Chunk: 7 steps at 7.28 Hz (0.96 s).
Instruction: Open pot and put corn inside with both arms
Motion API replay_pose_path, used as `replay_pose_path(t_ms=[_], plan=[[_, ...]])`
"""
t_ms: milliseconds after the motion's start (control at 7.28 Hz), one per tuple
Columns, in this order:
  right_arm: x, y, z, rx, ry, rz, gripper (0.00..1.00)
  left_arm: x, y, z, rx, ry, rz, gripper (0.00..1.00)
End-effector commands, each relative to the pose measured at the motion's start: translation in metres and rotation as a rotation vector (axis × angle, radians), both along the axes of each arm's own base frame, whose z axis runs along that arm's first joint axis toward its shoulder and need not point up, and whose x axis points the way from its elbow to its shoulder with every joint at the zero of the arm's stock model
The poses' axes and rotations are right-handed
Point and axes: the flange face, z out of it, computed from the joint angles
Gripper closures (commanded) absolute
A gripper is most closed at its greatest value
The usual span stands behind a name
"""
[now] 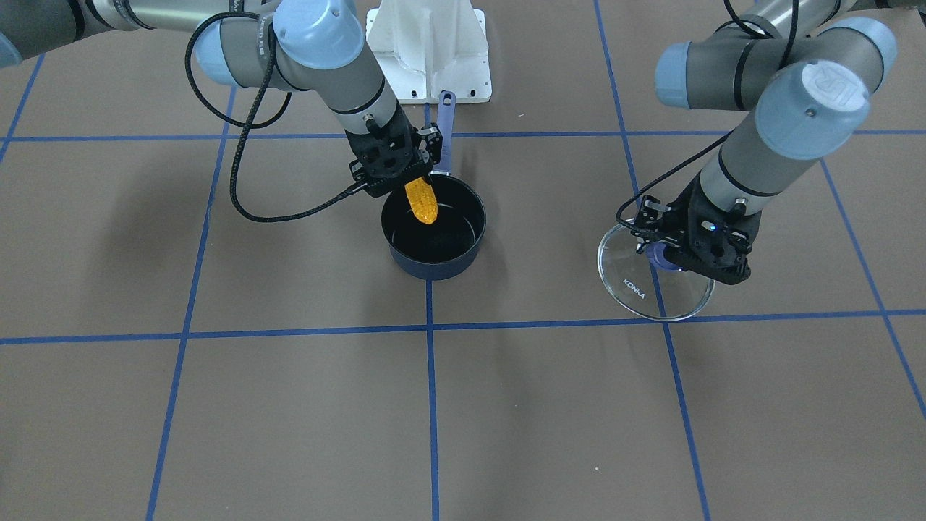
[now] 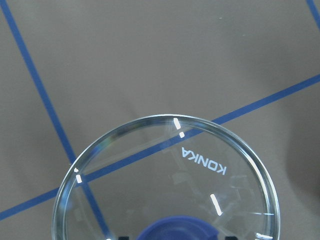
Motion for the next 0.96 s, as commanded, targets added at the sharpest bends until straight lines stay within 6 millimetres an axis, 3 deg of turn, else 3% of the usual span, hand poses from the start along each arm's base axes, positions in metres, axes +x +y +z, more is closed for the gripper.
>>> replay_pose_path(t_ms=[0,137,412,824], plan=[[-0.005,-0.001,0.001,-0.066,-0.007,0.036,0.13,-0.018,-0.002,0.025,0.009,-0.016,0.02,0.41],[-0.005,-0.001,0.001,-0.078,-0.006,0.043,0.01,-0.033,-0.004,0.041,0.028,-0.029,0.037,0.41],[-0.003,0.0,-0.004,-0.072,-0.016,0.041,0.01,-0.056,-0.002,0.078,0.027,-0.058,0.058,0.41],[0.012,-0.012,-0.009,-0.045,-0.042,0.061,0.01,-0.061,0.014,0.135,-0.005,-0.081,0.079,0.41]])
